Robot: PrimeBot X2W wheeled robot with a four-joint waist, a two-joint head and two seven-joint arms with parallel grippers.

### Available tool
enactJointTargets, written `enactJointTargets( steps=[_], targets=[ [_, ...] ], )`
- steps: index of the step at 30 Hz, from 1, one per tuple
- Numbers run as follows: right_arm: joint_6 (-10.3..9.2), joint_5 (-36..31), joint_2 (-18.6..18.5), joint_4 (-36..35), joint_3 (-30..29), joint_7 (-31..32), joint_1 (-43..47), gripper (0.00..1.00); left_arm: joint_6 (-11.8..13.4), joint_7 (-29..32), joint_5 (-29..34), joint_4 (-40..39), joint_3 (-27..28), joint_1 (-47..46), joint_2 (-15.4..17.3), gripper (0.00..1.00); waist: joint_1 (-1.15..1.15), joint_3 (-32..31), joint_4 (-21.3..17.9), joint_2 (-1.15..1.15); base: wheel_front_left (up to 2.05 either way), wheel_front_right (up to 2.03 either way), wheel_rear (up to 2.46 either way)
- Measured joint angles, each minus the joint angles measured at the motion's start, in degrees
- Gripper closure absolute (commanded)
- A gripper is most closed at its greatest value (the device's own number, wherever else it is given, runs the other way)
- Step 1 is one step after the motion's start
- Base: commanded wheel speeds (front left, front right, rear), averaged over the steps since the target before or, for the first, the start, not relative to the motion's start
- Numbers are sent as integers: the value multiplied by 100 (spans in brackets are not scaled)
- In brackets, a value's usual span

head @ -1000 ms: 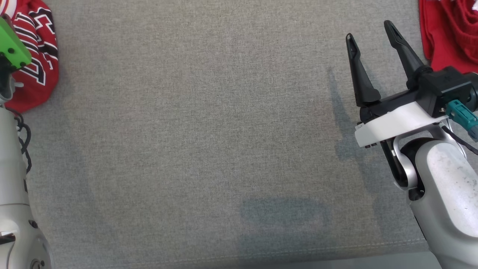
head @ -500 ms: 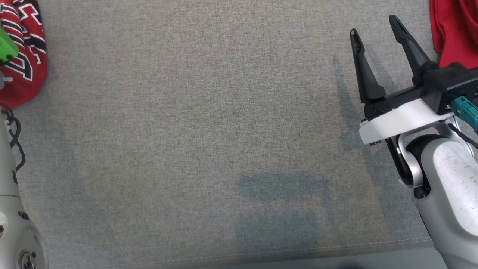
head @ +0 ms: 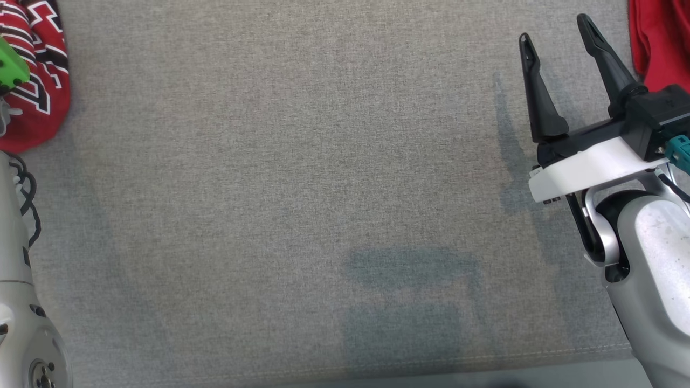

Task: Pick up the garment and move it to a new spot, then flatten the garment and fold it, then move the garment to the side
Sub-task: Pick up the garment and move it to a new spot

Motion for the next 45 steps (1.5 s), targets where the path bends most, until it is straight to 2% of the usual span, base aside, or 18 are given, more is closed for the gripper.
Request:
enactJointTargets(
  steps=[6, 11, 24, 34, 45],
  targets=[
    [0, 2, 58, 87, -37, -103, 0, 0, -171, -357, -80, -1, 34, -22, 2, 100, 0, -132, 73, 0, 0, 0, 0],
    [0, 40, 166, 299, -35, -254, 2, 0, -541, -775, -159, -105, -58, -91, 12, 100, 0, -388, 152, 0, 0, 0, 0],
    [0, 281, 487, 886, 7, -651, 84, 0, -1207, -1367, 0, -263, -613, -125, 32, 100, 0, -1185, 133, 0, 0, 0, 0],
    [0, 468, 675, 1302, 3, -879, 456, 0, -1393, -1526, 56, -559, -1159, -140, -22, 100, -1, -1946, -59, 0, 0, 0, 0],
    [-1, 572, 721, 1612, -65, -943, 941, 0, -1406, -1773, 51, -1059, -1444, -157, 26, 100, -1, -2774, -433, 0, 0, 0, 0]
  ],
)
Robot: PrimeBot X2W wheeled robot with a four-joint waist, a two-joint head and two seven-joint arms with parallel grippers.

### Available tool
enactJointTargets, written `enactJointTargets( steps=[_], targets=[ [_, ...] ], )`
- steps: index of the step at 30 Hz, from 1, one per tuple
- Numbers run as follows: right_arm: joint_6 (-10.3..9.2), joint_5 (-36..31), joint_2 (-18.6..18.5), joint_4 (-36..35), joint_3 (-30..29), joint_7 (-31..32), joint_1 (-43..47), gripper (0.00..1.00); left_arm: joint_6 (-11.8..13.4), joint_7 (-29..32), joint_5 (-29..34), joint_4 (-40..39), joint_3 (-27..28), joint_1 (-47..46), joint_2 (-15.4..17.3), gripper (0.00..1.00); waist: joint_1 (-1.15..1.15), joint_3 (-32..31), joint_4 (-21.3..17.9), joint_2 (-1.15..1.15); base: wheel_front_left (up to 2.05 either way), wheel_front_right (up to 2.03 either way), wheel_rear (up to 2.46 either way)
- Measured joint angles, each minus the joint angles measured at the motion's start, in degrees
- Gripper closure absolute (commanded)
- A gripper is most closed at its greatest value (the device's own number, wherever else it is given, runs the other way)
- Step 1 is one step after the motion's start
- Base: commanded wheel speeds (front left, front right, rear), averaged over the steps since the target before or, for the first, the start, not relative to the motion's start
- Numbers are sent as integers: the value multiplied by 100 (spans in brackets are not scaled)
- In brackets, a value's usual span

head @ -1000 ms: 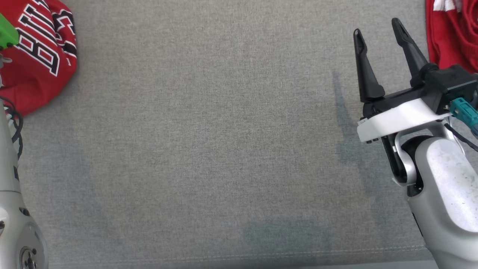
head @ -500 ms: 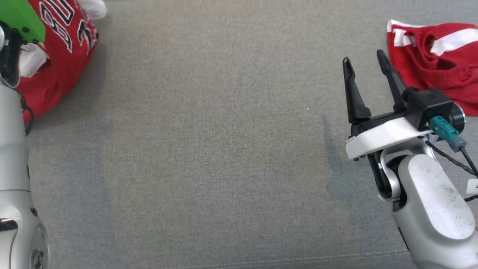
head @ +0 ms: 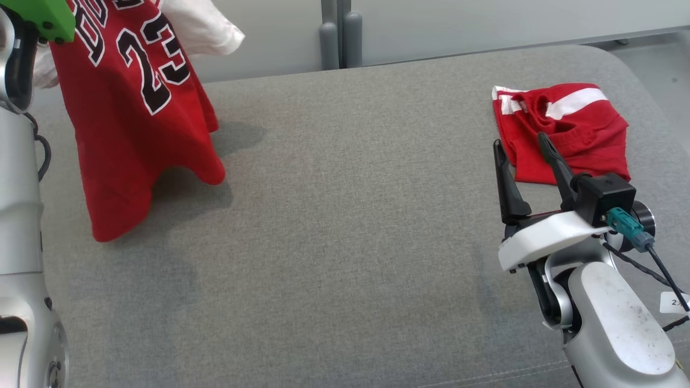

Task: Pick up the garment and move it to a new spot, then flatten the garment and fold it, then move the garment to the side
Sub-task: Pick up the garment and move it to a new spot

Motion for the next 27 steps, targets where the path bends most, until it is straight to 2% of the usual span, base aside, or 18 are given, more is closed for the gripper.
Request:
enactJointTargets(
  steps=[3, 8, 14, 17, 22, 27],
  targets=[
    [0, 0, 3, 4, 0, -8, 49, 0, -1, -4, -10, -132, -2, -42, 47, 100, 0, -127, -85, 0, 0, 0, 0],
    [0, 1, 36, -19, 27, -4, 149, 0, -1, -35, -7, -467, -96, -142, 305, 100, 0, -371, -426, 0, 0, 0, 0],
    [0, 1, 43, -82, 46, 21, 210, 0, -2, 37, -37, -631, -434, -59, 289, 100, 0, -454, -706, 0, 0, 0, 0],
    [0, 1, 38, -115, 45, 29, 258, 0, -2, 92, -162, -715, -815, 224, 78, 100, 0, -455, -856, 0, 0, 0, 0],
    [0, 1, 62, -187, 112, 58, 271, 0, -43, 133, -505, -686, -1545, 1116, -684, 100, 0, -369, -1100, 0, 0, 0, 0],
    [2, 1, 114, -257, 203, 79, 269, 0, -45, 131, -664, -481, -1937, 1672, -946, 100, 0, -239, -1312, 0, 0, 0, 0]
  ],
)
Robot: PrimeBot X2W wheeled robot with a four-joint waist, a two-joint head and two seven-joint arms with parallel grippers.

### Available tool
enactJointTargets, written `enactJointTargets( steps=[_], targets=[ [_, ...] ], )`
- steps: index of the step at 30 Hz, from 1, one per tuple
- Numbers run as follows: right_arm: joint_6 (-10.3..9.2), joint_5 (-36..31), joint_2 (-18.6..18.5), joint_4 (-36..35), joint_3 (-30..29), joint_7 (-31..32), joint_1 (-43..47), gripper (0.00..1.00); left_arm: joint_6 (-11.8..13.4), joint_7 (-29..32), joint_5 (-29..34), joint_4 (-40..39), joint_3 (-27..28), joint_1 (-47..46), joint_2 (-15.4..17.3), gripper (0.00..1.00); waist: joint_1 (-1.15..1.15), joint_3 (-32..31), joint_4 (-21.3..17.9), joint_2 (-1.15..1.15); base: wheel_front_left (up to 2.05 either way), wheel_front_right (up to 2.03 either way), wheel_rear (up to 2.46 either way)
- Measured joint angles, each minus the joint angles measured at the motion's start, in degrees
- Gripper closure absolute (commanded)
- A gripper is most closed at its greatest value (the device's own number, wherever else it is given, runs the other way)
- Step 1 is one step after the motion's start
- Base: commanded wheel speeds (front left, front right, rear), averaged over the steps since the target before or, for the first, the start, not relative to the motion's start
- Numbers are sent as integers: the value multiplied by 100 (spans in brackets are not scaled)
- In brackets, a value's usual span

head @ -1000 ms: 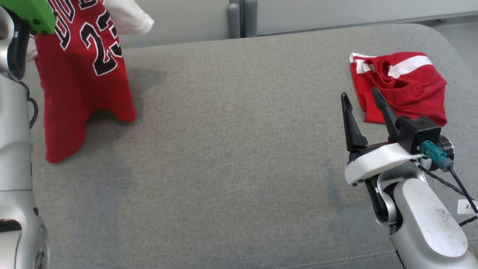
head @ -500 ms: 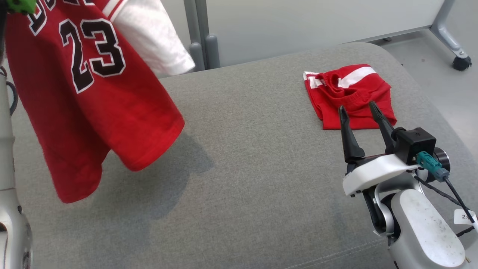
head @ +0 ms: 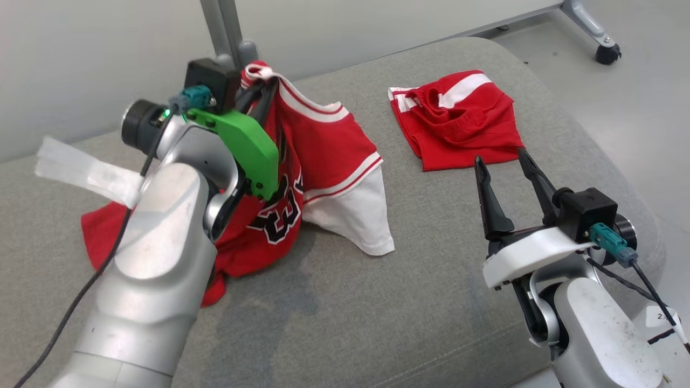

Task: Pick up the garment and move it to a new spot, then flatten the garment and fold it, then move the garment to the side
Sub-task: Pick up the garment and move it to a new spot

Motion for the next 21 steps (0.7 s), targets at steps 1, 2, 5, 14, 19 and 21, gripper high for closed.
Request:
enactJointTargets(
  steps=[1, 2, 5, 14, 19, 21],
  targets=[
    [1, 0, 0, -10, 11, 0, -2, 0, 0, -3, -25, 51, -76, 94, -1, 100, 0, 31, -47, 0, 0, 0, 0],
    [3, 0, 4, -21, 26, 0, -3, 0, 0, -25, -38, 107, -115, 175, 3, 100, 0, 63, -94, 0, 0, 0, 0],
    [11, 0, 29, -45, 70, 0, -11, 0, 0, -82, -52, 236, -187, 336, 29, 100, 0, 167, -248, 0, 0, 0, 0],
    [68, 30, 110, -81, 167, -8, -142, 0, 3, -364, 75, 530, -341, 335, 59, 100, 0, 562, -745, 0, 0, 0, 0],
    [94, 46, 182, -80, 185, -45, -252, 0, 36, -480, 121, 749, -457, 277, 64, 50, 0, 826, -977, 0, 0, 0, 0],
    [94, 51, 196, -77, 185, -68, -289, 0, 58, -539, 151, 864, -497, 258, 67, 0, 0, 932, -1052, 0, 0, 0, 0]
  ],
)
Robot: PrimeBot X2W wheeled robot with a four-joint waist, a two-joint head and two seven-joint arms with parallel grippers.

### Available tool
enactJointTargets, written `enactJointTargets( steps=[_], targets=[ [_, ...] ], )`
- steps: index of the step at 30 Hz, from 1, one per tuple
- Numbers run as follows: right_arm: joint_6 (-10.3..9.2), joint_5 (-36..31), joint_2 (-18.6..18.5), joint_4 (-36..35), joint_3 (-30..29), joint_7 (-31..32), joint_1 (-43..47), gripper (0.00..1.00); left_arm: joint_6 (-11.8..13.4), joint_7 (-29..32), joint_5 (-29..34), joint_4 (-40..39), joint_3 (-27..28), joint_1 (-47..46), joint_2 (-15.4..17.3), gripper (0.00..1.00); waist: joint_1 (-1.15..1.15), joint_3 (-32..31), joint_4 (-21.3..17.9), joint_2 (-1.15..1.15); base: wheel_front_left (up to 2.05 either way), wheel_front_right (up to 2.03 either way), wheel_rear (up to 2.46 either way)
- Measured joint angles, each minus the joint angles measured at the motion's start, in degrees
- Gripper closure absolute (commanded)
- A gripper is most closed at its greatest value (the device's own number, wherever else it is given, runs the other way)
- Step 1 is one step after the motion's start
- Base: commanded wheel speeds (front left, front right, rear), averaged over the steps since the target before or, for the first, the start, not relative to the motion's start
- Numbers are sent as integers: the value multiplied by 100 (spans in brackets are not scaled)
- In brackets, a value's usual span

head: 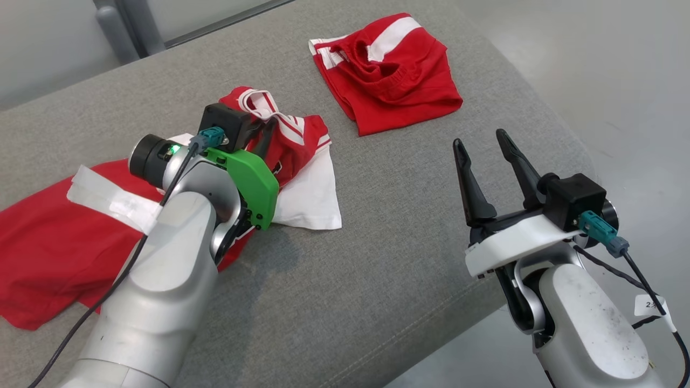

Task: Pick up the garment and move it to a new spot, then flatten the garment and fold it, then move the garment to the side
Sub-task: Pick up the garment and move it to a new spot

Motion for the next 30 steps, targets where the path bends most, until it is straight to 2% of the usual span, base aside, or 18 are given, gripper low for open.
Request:
enactJointTargets(
  steps=[5, 11, 22, 30],
  targets=[
    [-2, 2, 7, 86, -74, -94, -29, 0, 0, -227, 87, 222, -204, -127, 0, 0, 0, 262, -121, 0, 0, 0, 0],
    [-5, 2, -4, 208, -203, -152, -68, 0, -1, -464, 119, 315, -394, -250, 1, 0, 0, 294, 25, 0, 0, 0, 0],
    [-9, 2, -122, 492, -339, -243, -74, 0, -1, -1049, -108, 338, -428, -240, 1, 0, 0, 40, 655, 0, 0, 0, 0],
    [-10, 53, -177, 728, -386, -245, 10, 0, 132, -1245, -325, 557, -191, 353, 0, 0, 0, -257, 1221, 0, 0, 0, 0]
  ],
)
